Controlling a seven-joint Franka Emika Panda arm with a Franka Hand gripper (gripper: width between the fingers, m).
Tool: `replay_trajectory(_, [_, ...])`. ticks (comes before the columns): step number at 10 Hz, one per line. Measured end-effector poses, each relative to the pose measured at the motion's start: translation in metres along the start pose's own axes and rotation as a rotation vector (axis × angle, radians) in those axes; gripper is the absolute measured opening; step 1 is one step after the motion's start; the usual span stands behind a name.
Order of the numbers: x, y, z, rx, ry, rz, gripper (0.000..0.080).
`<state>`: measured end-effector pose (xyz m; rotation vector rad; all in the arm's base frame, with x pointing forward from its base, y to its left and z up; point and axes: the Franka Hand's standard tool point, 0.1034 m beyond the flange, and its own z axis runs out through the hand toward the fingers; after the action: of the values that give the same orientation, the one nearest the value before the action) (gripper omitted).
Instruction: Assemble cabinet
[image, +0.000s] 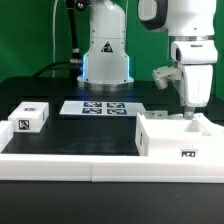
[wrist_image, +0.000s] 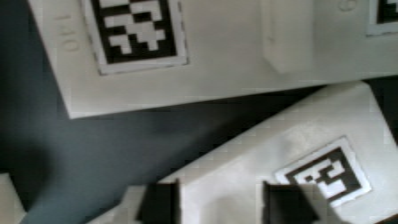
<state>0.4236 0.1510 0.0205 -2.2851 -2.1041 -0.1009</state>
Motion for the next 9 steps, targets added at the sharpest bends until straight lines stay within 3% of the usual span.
replay_trajectory(2, [0.013, 0.007, -0.003, -0.017, 0.005, -0.067, 0.0556])
replay_trajectory(3, [0.020, 0.008, -0.003, -0.022, 0.006, -0.095, 0.0556])
replay_trajectory(4, [0.026, 0.007, -0.001, -0.019, 0.005, -0.111, 0.0730])
replay_trajectory(5, [0.029, 0.004, 0.002, -0.013, 0.005, -0.118, 0.0730])
replay_trajectory(6, [0.028, 0.001, 0.004, -0.008, 0.005, -0.114, 0.0784])
replay_trajectory(9, [0.027, -0.003, 0.006, -0.004, 0.005, -0.110, 0.0797])
